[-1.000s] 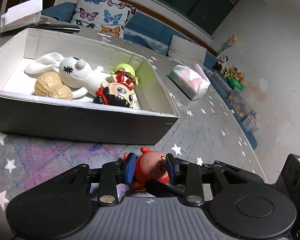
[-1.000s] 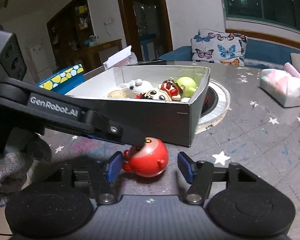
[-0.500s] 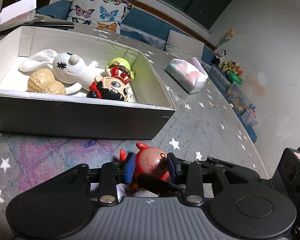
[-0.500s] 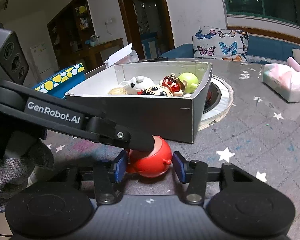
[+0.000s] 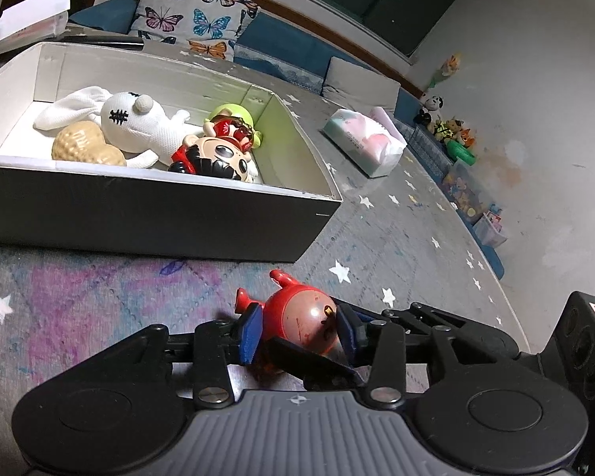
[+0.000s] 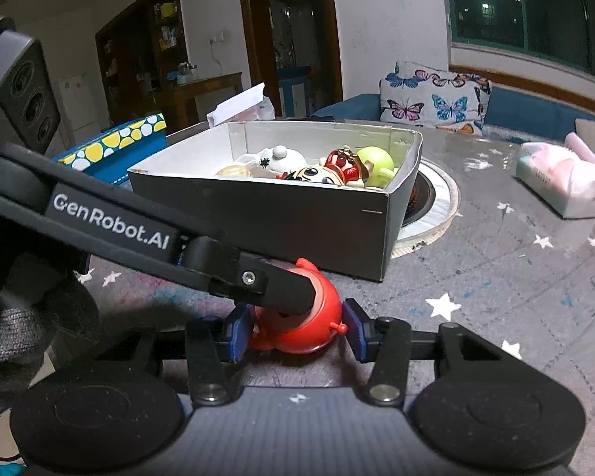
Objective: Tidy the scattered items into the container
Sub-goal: 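Move both tools to the red horned toy and close on it, then lift the red horned toy and carry it into the box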
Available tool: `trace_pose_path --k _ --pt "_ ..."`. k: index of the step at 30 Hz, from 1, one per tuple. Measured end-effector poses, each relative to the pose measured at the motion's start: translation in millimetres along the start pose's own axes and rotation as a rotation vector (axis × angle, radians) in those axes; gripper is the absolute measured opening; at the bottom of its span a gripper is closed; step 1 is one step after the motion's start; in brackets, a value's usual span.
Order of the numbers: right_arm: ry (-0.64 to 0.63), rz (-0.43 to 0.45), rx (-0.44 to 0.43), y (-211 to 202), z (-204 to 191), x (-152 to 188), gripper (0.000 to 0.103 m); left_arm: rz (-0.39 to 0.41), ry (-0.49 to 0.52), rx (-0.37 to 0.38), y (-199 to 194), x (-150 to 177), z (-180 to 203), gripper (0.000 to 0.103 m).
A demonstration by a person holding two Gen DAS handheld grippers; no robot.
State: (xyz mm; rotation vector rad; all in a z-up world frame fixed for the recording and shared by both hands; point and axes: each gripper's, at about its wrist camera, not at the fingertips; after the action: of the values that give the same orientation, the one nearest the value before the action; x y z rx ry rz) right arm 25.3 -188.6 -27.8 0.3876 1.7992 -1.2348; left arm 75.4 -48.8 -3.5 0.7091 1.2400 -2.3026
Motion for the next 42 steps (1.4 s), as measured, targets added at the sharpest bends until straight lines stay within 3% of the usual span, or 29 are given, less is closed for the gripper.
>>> trace_pose_path --k 21,32,42 --pt "-0.062 0.004 -0.011 -8.4 -22.8 -0.3 0.048 0.027 -0.088 0.022 -23.5 11.5 -12.3 0.044" --pt "-0.152 0.083 -0.025 -11.9 -38.3 -39.7 0.048 0.156 -0.077 0.015 -57.3 -13.6 -12.1 0.044" --pt "-0.223 0.125 -0.049 17.9 -42.0 -93.0 0.048 0.240 -0.068 -0.020 -64.5 -58.2 -30.0 0.044"
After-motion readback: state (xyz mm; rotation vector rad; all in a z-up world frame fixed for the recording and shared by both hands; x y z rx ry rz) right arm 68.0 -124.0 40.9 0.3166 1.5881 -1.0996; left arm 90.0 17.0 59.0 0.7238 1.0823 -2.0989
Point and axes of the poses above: each gripper's, at about its wrist camera, not at the fingertips, and y roughly the way its jaws point, z to its right, x to its underside, and after that the axes turned 1 degree about y, right-handed
